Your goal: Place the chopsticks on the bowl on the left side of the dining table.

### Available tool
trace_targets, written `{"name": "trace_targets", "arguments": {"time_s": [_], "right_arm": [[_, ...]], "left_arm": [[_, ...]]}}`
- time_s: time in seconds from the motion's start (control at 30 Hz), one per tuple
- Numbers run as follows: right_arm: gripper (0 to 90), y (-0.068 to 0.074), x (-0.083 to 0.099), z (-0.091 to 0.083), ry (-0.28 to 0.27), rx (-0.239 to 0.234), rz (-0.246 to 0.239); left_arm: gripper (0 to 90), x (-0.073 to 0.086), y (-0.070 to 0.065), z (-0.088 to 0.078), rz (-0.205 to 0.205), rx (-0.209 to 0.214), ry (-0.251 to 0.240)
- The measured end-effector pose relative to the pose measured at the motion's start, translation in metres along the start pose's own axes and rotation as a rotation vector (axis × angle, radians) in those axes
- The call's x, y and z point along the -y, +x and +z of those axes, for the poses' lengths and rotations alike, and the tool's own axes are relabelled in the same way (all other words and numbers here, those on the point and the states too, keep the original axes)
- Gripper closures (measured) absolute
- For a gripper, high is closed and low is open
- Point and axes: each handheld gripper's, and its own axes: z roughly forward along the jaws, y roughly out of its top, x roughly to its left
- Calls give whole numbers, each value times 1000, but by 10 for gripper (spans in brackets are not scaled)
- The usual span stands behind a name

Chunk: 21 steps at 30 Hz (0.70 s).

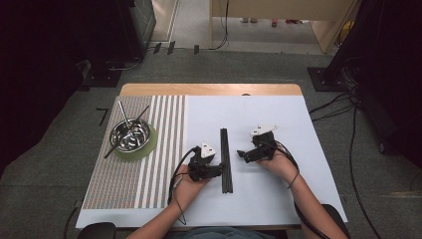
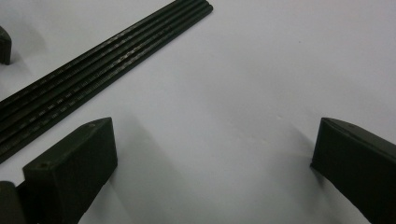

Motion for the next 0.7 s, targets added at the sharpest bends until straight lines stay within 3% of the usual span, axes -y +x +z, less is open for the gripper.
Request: {"name": "trace_targets", "arguments": {"time_s": [0.1, 0.37, 0.6, 0.7], "right_arm": [[0, 0, 0, 0, 1, 0, 0], [0, 0, 0, 0, 0, 0, 0], [0, 0, 0, 0, 1, 0, -1], [0, 0, 0, 0, 0, 0, 0]], "left_arm": [[508, 0, -1, 0, 24, -13, 7], [580, 0, 1, -1, 14, -15, 11], [728, 0, -1, -3, 58, -48, 29], [777, 0, 3, -4, 42, -35, 35]]}}
